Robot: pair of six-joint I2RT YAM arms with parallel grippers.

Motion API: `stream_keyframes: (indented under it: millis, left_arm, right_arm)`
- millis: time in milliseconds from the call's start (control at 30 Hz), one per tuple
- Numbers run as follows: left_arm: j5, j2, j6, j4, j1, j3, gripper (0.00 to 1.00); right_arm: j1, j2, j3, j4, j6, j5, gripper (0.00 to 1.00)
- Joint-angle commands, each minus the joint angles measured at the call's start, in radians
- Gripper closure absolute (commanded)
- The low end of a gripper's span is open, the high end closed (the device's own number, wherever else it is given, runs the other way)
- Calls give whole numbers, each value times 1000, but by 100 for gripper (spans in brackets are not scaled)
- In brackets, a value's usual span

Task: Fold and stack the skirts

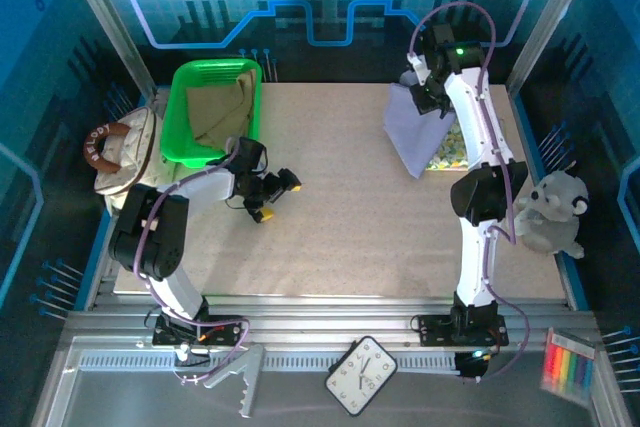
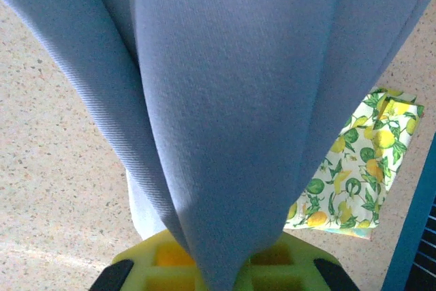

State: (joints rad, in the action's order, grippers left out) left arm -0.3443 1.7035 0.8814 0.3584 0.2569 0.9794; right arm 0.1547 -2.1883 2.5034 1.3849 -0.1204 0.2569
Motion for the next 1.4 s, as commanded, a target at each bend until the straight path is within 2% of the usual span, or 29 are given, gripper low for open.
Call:
stream_keyframes:
  millis: [0,267,467,567,700,933,1200,1267,1367]
  left_arm:
    - [-4,23,-16,32,-5,24,1]
    - [-5,30,-15,38,-5,18,1]
    - [-12,44,-12,39,-5,13,1]
    - [-9,52,-14,45,-5,11,1]
    - [-4,59,-12,52,-5,5,1]
    - [0,64,-7,59,-4,-2,1]
    - [12,55,-17,81,-5,8,1]
    - [31,36,-31,104,-5,28,1]
    - [58,-6,-53,144,-9,62,1]
  right_arm:
    - [-16,2,69,43,24,-31,100]
    - [-81,17,89,62,39,-82,100]
    - [-183,49,-101,-49,30,-128,100]
    - [-255,42,-218,-159,9,-146,100]
    - [-349,-26,-280,-266,23,-202,100]
    - [-423,-152,-277,-343,90,-240,100]
    - [-451,-143,-382,-417,195,-121,100]
    - [-455,-93,-412,-430,227,-98,95]
    - [-457,-37,-437,-430,269,-65,70]
